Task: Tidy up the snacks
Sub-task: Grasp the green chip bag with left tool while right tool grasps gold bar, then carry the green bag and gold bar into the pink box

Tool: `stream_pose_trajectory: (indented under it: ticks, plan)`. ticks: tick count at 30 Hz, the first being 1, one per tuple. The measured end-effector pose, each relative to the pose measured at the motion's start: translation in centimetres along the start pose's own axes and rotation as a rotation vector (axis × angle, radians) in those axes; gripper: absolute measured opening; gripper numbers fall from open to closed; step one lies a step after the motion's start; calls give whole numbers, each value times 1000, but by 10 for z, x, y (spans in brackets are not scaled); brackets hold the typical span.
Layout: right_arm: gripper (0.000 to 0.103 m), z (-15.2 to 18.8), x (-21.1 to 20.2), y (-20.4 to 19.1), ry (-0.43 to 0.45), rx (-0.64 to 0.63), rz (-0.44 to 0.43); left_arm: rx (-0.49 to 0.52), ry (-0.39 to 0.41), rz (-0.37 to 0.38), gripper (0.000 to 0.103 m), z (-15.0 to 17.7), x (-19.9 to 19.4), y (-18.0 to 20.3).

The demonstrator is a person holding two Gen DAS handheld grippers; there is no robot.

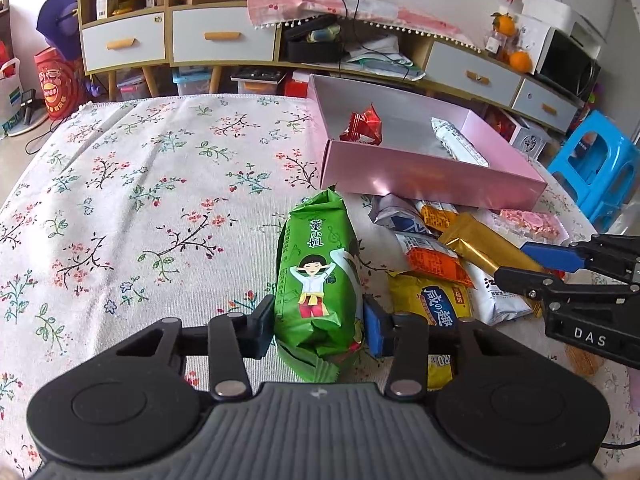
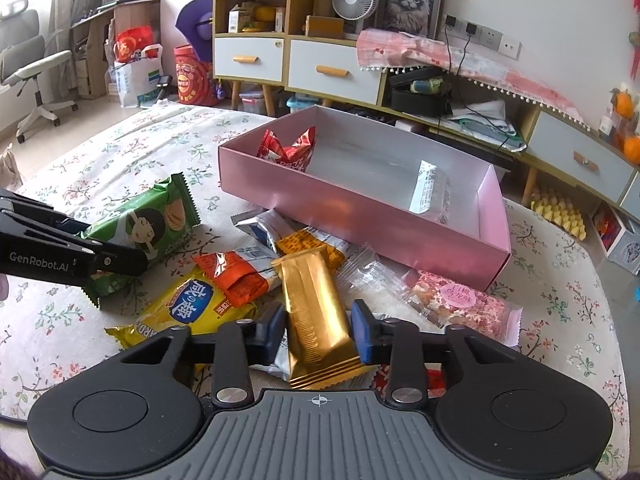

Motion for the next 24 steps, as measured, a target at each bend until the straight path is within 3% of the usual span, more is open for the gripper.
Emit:
stream_pose_trajectory:
  ticks: [15, 24]
  plan:
    - [27, -8, -5, 6, -6, 63, -32, -19, 27, -3, 39, -8, -6, -1]
    - [27, -17, -13, 17, -2, 164, -75, -46, 49, 20, 39, -16, -14, -1]
Point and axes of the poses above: each gripper's, at about its wrist camera, not at the fingertips, and x roughly the way its jaws point, y to its right, z to its underside, the point moved 2 cm from there along x, roughly the way its jaws point, and after that the axes turned 2 degrees about y, right-handed, at the moved point
